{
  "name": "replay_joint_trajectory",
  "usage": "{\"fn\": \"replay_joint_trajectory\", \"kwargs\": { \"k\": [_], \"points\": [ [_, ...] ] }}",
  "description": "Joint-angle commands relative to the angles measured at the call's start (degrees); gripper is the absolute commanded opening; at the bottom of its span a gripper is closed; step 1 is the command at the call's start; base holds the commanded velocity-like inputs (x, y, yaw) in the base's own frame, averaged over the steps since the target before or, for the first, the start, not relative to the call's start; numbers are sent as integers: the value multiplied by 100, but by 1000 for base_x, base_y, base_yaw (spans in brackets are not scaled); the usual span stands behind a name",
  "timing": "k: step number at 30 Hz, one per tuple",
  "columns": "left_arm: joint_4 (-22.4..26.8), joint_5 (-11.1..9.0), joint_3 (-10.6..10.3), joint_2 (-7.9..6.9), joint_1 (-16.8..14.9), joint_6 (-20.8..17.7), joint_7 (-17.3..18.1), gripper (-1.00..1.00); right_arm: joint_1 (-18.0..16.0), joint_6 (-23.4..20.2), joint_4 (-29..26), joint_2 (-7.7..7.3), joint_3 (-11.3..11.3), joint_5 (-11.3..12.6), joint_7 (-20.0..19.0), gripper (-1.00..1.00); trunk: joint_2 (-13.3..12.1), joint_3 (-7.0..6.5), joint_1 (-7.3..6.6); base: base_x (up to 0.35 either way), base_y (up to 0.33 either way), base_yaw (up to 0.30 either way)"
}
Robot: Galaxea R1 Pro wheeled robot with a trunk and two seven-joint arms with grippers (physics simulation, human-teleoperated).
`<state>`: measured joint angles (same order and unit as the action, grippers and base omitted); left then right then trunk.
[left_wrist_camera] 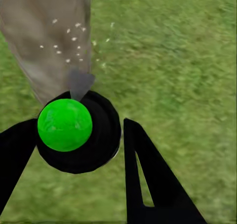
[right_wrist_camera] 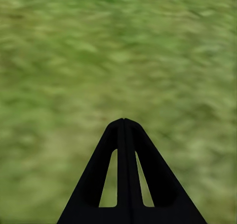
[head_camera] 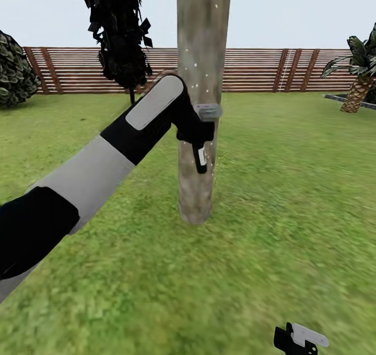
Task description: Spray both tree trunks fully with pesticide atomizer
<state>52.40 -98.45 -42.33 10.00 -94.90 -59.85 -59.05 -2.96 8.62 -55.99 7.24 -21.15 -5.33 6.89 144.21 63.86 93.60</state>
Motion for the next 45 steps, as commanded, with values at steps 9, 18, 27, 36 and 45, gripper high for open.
{"fn": "replay_joint_trajectory", "kwargs": {
  "k": [9, 18, 27, 36, 45],
  "points": [
    [1202, 19, -29, -143, 1770, -15, -788, -100, -7, 9, 1, 5, -12, -56, 16, -100, 2, 4, -2, 0, 0, 0],
    [1770, 661, -28, -354, 2975, -15, -890, -100, -3, 9, -4, 5, -14, -56, 15, -100, 2, 4, -2, 0, 0, 0],
    [1854, 750, -28, -663, 3437, -15, -864, -100, -3, 9, -25, 5, -13, -56, 15, -100, 2, 4, -2, 0, 0, 0],
    [1861, 756, -29, -731, 3536, -15, -807, -100, 4, 9, -33, 5, -13, -56, 9, -100, 2, 4, -2, -2, 30, 0],
    [1861, 757, -25, -741, 3540, -15, -773, -100, 6, 9, -34, 9, -12, -56, 5, -100, 2, 4, -2, -57, 284, -91]
  ]
}}
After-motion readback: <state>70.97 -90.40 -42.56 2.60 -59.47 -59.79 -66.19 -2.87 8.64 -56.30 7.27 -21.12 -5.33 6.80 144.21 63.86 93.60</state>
